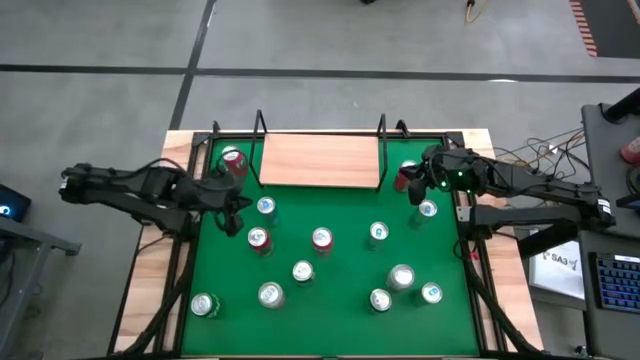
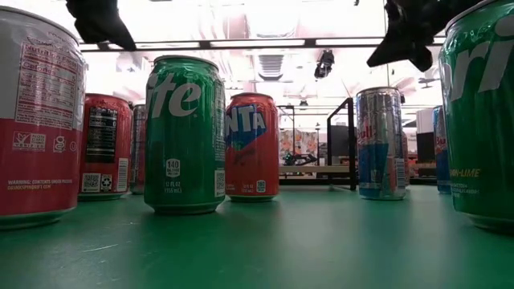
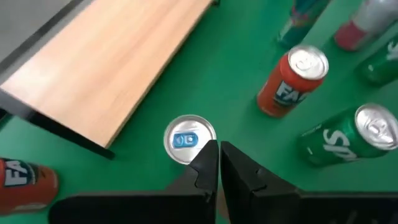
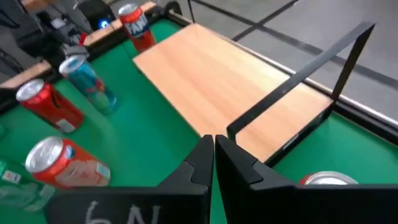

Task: Pick and place cans onto a shelf
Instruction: Put the top left blue silver soda can on the shelf

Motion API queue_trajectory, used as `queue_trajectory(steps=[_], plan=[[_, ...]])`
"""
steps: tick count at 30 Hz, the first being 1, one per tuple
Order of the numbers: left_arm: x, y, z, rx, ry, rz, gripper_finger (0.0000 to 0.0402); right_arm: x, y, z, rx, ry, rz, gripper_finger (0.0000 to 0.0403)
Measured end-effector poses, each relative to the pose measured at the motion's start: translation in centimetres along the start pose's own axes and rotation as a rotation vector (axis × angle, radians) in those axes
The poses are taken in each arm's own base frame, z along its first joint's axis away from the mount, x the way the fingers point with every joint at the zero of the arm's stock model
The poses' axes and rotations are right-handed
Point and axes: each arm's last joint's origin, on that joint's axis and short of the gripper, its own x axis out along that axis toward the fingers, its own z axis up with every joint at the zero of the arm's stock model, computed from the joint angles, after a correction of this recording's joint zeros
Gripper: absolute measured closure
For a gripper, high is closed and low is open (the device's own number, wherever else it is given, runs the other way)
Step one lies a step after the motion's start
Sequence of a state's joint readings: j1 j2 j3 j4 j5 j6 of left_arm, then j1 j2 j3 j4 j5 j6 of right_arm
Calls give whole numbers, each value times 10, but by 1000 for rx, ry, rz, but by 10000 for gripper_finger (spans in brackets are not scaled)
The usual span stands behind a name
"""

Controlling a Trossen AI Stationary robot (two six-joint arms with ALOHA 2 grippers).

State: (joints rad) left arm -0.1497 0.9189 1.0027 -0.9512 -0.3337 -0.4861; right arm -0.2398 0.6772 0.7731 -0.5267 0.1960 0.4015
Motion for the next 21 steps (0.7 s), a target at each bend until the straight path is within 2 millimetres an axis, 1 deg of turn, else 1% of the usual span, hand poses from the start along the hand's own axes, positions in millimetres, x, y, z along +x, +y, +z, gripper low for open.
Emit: queue_trajectory(steps=[4,9,13,17,21], plan=[[9,-5,1,27,40,5,385,-1,2,0,-4,16,65,394],[17,-9,1,49,80,-7,343,-1,6,-2,-18,46,135,394],[24,-12,1,93,100,-5,292,-3,11,-4,-35,52,163,394],[31,-15,1,152,125,7,229,-5,14,-5,-48,56,187,394],[37,-15,2,186,123,67,168,-5,16,-6,-53,55,190,394]])
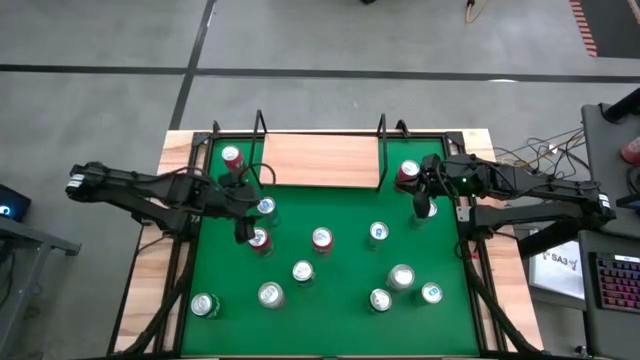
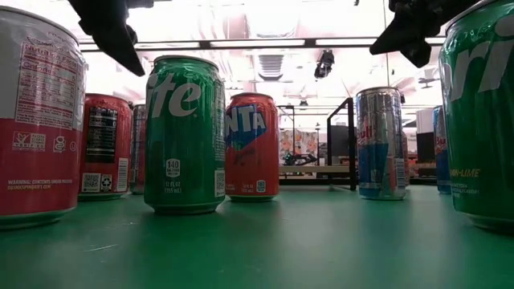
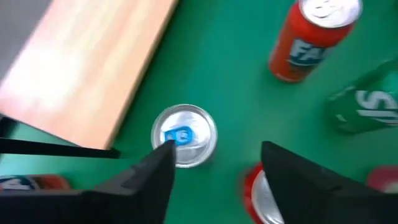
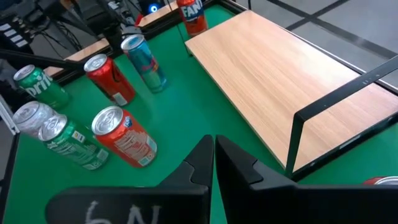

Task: Pick and place cans onto a shelf
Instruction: Put the top left blue silver soda can on the shelf

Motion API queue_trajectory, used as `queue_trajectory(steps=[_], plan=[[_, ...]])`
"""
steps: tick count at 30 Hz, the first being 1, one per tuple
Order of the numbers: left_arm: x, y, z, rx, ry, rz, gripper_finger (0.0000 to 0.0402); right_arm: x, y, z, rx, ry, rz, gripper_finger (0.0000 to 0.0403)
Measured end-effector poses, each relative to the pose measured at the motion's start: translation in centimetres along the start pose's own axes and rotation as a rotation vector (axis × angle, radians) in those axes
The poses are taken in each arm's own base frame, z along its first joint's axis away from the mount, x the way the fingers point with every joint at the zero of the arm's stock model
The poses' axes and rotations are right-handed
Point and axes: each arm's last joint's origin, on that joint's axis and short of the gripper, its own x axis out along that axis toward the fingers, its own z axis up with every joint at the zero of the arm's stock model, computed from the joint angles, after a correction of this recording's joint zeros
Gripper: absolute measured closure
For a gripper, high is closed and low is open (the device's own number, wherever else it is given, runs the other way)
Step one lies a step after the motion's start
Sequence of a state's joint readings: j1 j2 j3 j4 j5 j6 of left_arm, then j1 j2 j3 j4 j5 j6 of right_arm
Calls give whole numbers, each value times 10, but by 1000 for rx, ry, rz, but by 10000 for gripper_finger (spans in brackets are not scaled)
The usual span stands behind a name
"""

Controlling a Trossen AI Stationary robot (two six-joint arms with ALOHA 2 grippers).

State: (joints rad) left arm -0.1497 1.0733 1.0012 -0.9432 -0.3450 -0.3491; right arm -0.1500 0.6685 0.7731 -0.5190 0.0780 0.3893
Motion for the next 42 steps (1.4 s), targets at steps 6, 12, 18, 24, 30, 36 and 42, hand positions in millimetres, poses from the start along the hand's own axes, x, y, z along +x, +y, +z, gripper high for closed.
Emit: queue_trajectory(steps=[6,12,18,24,30,36,42], plan=[[6,0,2,38,-8,70,115,0,0,0,-1,0,1,394],[15,-3,6,79,-20,97,111,0,0,0,-1,1,0,394],[28,-3,9,107,20,121,111,0,0,0,-6,1,0,394],[39,-3,10,122,65,142,111,1,0,0,-6,2,-1,394],[46,-3,10,129,97,153,112,1,0,0,-7,2,-1,394],[50,-4,10,130,115,139,112,1,0,0,-8,2,-1,394],[51,-2,11,119,122,139,112,1,0,0,-8,2,-1,394]])
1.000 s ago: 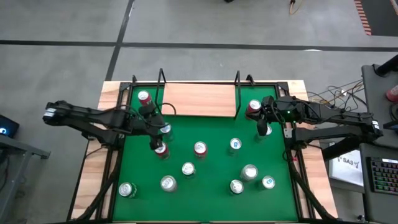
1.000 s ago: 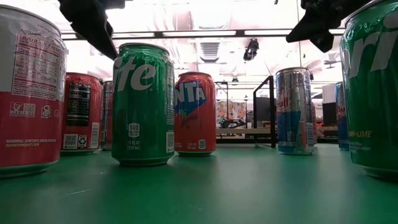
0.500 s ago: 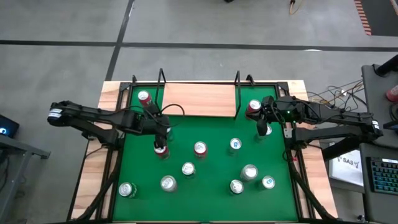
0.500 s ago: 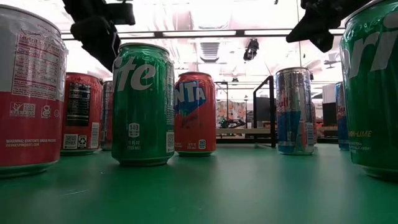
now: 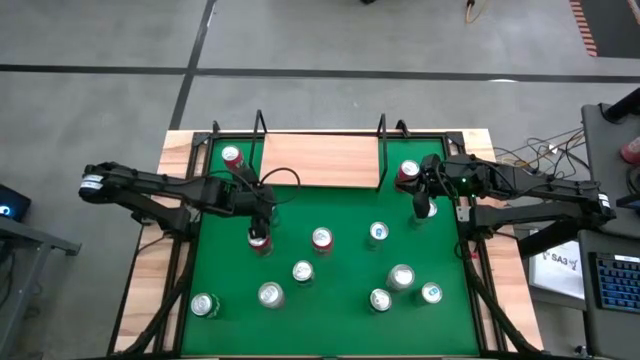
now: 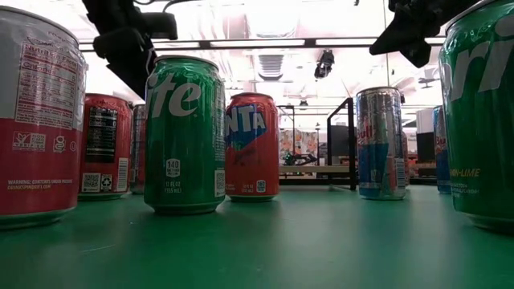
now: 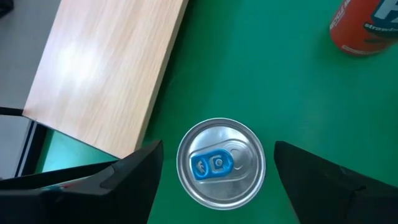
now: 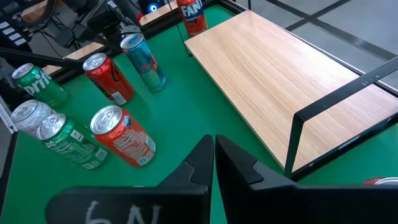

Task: Pick and place cans onto a shelf
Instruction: Put the top left blue silver soda can on the shelf

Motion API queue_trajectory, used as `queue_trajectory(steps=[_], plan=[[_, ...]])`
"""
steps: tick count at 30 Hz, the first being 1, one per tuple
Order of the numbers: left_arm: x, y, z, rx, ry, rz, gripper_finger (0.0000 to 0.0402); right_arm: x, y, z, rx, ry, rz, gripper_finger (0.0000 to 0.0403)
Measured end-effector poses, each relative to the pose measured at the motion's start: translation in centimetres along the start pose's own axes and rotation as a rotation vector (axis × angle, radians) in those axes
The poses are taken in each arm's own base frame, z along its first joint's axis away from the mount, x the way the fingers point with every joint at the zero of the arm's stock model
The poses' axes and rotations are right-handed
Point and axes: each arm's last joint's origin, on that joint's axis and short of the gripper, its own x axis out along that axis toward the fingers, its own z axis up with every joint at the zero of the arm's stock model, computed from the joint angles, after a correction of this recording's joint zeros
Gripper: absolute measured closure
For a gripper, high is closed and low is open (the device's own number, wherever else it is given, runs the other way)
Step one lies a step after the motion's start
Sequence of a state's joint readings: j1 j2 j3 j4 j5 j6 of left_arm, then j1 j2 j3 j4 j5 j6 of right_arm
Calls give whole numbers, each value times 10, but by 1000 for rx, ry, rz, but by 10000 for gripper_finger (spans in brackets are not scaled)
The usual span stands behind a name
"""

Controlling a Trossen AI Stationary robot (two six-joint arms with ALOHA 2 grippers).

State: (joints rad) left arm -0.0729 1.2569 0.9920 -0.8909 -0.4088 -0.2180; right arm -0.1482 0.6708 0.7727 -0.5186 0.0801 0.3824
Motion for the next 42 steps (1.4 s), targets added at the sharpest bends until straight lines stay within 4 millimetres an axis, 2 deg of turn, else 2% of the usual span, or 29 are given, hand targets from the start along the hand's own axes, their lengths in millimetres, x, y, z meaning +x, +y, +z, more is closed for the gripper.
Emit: queue_trajectory(steps=[7,17,25,36,42], plan=[[4,3,-2,-11,9,6,112,0,0,0,0,0,0,394],[17,0,-14,-39,54,-14,112,0,0,0,0,0,0,394],[21,-2,-13,-77,17,-22,113,0,0,1,0,-11,-6,394],[30,-7,-9,-95,44,-32,172,1,-1,1,-19,-12,-35,394],[28,-7,-9,-102,29,-39,173,2,-1,0,-54,-2,-39,394]])
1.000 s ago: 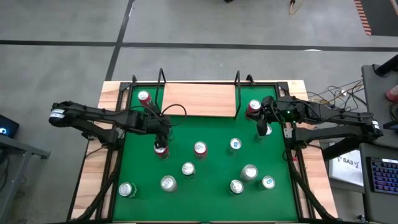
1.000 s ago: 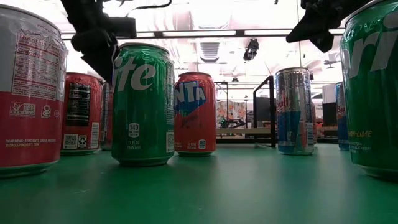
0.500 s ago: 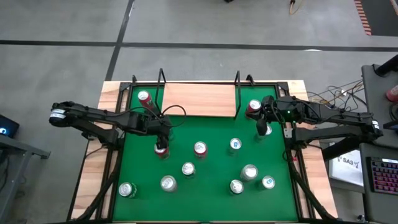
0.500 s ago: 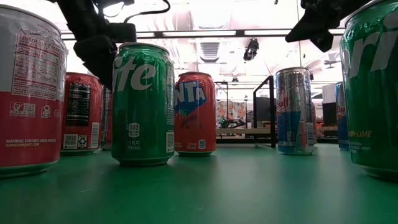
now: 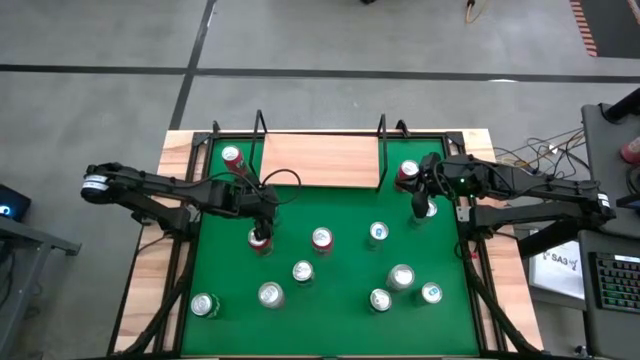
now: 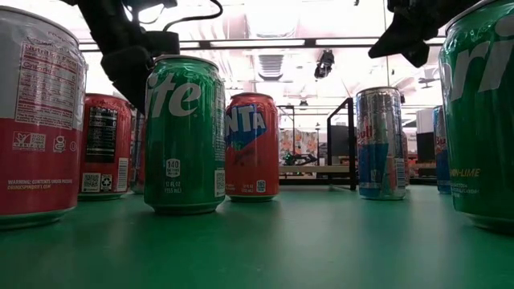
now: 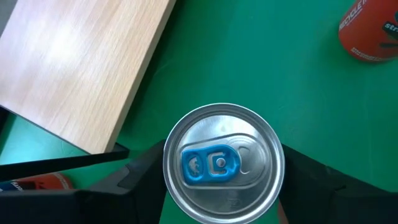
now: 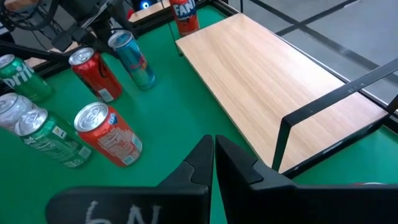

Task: Pick and place cans onto a shelf
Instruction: Put the top left blue silver soda can on the shelf

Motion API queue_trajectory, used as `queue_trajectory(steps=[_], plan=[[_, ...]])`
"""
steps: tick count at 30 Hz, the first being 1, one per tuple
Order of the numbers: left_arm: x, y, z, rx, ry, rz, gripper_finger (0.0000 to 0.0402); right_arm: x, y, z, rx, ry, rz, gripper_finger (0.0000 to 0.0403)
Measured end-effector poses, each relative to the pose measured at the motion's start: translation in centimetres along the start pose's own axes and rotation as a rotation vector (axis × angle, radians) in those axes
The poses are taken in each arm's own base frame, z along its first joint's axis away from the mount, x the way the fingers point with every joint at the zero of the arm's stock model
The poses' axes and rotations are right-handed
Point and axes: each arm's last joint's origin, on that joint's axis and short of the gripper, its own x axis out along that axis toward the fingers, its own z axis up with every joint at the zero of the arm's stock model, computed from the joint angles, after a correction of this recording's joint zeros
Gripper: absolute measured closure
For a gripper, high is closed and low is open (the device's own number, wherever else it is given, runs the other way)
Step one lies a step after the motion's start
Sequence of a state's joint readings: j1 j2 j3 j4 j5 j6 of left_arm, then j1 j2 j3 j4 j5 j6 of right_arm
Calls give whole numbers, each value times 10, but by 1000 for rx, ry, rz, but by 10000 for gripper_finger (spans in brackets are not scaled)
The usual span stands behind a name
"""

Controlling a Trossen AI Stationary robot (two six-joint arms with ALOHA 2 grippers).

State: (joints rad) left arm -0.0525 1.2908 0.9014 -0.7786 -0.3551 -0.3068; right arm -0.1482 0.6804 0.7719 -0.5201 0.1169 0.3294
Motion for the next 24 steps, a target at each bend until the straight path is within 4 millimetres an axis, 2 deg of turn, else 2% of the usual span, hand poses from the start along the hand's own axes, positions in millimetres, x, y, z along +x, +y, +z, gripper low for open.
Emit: queue_trajectory(steps=[7,13,24], plan=[[-5,-1,5,-4,-7,-31,173,0,0,0,1,0,0,394],[-21,-2,17,35,-44,-44,173,1,0,0,1,2,0,394],[-69,7,51,193,-158,-67,173,2,0,0,2,8,-2,394]])
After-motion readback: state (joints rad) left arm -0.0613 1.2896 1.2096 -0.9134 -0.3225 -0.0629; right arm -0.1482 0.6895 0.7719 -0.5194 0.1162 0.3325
